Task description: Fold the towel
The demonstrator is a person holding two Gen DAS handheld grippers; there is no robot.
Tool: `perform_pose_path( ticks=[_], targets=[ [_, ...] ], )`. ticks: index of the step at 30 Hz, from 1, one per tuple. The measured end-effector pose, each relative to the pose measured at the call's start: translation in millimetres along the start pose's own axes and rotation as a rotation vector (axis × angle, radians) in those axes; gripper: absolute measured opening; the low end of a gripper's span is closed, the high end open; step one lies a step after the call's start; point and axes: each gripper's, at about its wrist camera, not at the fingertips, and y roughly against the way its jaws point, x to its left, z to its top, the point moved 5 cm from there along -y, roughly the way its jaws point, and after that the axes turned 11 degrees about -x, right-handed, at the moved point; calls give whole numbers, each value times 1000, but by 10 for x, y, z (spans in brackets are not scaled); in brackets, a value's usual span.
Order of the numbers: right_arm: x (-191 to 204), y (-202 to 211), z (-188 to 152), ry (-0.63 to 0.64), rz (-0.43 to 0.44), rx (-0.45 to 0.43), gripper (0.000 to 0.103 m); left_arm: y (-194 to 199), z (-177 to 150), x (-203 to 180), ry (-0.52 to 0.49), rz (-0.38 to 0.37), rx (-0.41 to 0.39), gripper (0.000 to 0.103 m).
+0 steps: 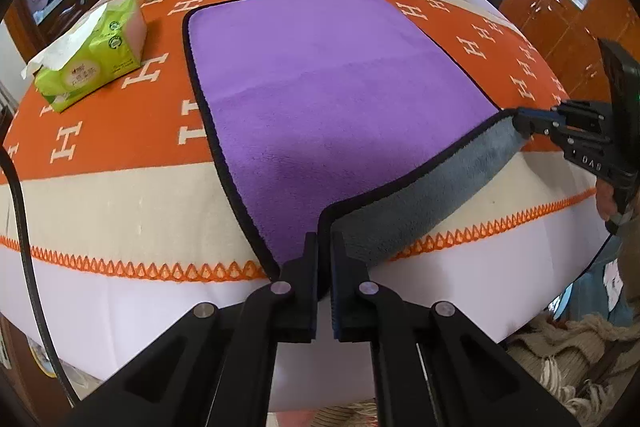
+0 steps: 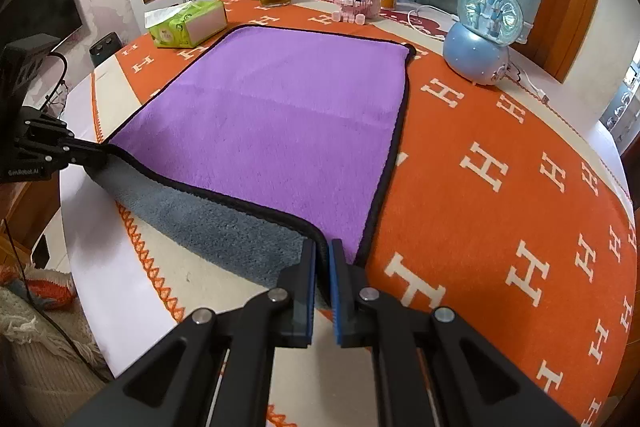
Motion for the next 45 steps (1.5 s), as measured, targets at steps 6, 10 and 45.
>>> perform_pose_path(
  ticks=[6,10,45],
  targets=[
    [16,51,14,4,-7,-13,6,57,37,-17,-18,-7,-31,2],
    [31,97,75,6,-10,-33,5,129,114,-41,-41,-3,-55,2],
    [-635,-972,1871,-126,-255,-182,5,-376,1858,1069,177,206,-334,2]
  ],
)
